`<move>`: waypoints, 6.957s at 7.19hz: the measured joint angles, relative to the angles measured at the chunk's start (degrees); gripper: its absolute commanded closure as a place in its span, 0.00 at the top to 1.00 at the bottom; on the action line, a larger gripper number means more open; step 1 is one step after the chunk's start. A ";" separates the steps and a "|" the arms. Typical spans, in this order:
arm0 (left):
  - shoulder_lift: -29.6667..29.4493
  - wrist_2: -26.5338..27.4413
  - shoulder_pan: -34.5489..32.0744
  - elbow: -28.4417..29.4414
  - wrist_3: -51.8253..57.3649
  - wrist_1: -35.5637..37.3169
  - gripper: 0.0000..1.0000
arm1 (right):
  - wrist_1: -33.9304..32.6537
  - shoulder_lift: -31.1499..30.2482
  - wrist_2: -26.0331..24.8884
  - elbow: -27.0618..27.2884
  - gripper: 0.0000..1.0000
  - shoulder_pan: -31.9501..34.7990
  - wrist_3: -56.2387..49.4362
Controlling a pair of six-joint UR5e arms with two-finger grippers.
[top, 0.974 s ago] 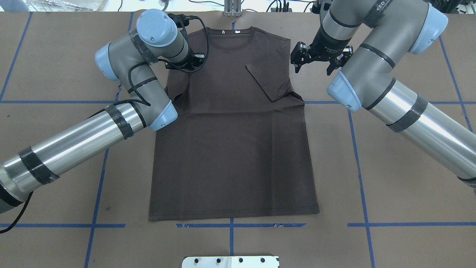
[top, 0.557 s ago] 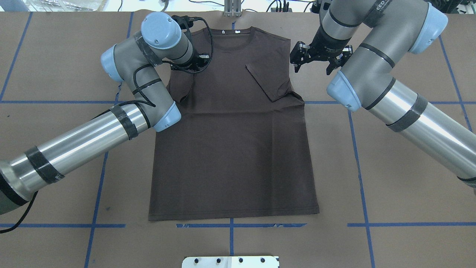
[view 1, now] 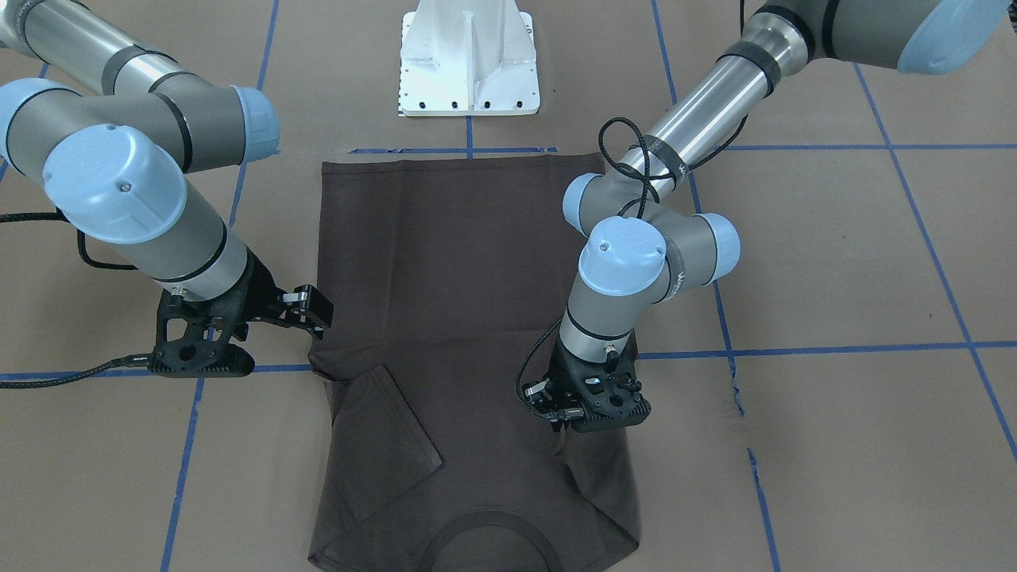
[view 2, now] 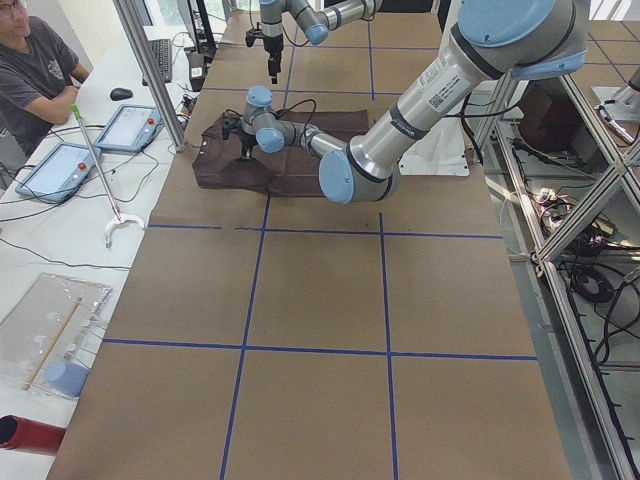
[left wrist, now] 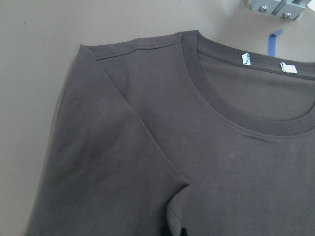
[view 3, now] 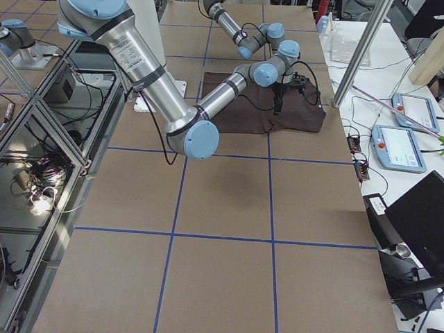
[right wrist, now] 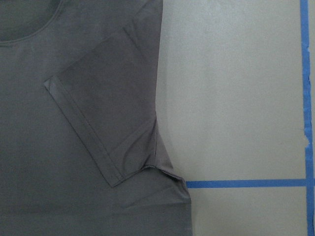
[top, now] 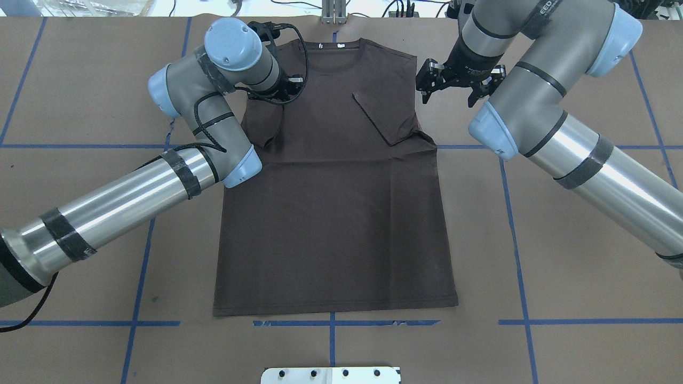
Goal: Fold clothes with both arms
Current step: 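Grasp the sleeve nearest the left gripper and fold it inward, then move the right gripper to the shirt hem corner nearest the robot, then move the left gripper to the other hem corner nearest the robot, then grasp both hem corners with the left and right grippers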
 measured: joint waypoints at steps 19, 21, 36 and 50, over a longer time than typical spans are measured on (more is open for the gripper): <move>23.32 -2.10 1.19 -47.05 8.82 22.52 1.00 | 18.02 -33.76 -29.04 26.20 0.85 -38.61 38.73; 23.40 -2.10 1.15 -46.99 8.85 22.52 1.00 | 18.02 -33.65 -28.55 26.34 0.36 -38.67 38.73; 42.35 14.30 27.94 -58.51 -30.38 20.61 0.98 | 18.03 -33.47 -24.74 32.45 0.00 -36.76 37.94; 42.23 15.38 33.21 -58.72 -33.25 24.68 0.00 | 17.50 -33.55 -23.20 33.65 0.00 -34.39 37.93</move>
